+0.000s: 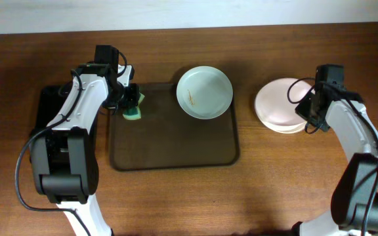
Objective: Clean dirty plates on tray and stack at the side
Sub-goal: 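Lift the plate with the right gripper and stack it on the first plate, then grip the top white plate with the right gripper and pull it to center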
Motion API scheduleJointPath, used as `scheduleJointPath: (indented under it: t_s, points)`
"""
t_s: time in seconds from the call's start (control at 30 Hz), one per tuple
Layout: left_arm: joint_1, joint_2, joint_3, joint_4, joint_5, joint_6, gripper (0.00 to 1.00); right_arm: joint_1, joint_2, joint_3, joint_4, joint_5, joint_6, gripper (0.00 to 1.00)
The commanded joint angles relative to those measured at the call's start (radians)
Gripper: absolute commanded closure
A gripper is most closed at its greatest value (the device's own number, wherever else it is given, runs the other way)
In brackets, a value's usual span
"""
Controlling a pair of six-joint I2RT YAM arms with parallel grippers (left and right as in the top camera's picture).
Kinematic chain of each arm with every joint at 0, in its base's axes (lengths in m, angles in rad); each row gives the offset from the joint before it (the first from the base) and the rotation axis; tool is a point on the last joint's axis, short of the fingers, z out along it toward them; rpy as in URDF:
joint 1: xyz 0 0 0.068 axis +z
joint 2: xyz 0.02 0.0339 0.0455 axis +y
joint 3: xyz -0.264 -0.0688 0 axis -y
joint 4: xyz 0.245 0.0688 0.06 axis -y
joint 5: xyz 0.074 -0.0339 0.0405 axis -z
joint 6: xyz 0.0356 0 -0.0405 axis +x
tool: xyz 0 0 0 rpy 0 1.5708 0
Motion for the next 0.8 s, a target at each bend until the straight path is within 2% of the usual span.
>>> scheduleJointPath:
  t_s: [0.0,0.03,0.07,0.17,0.23,0.27,0.33,0.4,0.5,0.6,0.63,0.77]
  points:
    - [0.006,0.003,0.021,0.003,0.016,0.016,0.99,-0.005,0.032,-0.007,-0.001,0.002,0.001,0.65]
    - [0.006,0.003,0.021,0.003,0.016,0.016,1.0,-0.005,0.032,-0.007,0.006,0.002,0.0,0.29]
    - [0.006,0.003,0.021,0.003,0.016,0.016,0.99,-0.005,0.032,-0.004,0.008,0.001,0.0,0.23]
    - [0.006,0.003,0.021,0.005,0.016,0.016,1.0,0.036,0.019,0.092,-0.044,-0.118,-0.14,0.23]
    - [0.006,0.003,0.021,0.007,0.016,0.016,1.0,0.151,0.003,0.199,-0.095,-0.183,-0.164,0.24]
    - [0.006,0.003,0.021,0.007,0.016,0.015,0.99,0.218,0.004,0.206,-0.066,-0.251,-0.133,0.29]
    - [0.004,0.003,0.021,0.011,0.016,0.016,0.99,0.359,0.051,0.205,-0.01,-0.245,0.011,0.42]
    - [0.003,0.003,0.021,0.011,0.016,0.016,1.0,0.441,0.145,0.205,0.027,-0.238,0.09,0.43]
    - [0.003,0.004,0.021,0.018,0.016,0.016,1.0,0.508,0.255,0.205,0.084,-0.238,0.14,0.55]
    - [0.003,0.004,0.021,0.018,0.016,0.016,0.99,0.511,0.282,0.205,0.089,-0.243,0.145,0.82]
    - [0.003,0.004,0.021,0.018,0.016,0.016,1.0,0.521,0.282,0.205,0.089,-0.246,0.144,0.94]
    - [0.003,0.004,0.021,0.017,0.016,0.016,0.99,0.603,0.283,0.204,0.069,-0.242,0.144,0.96]
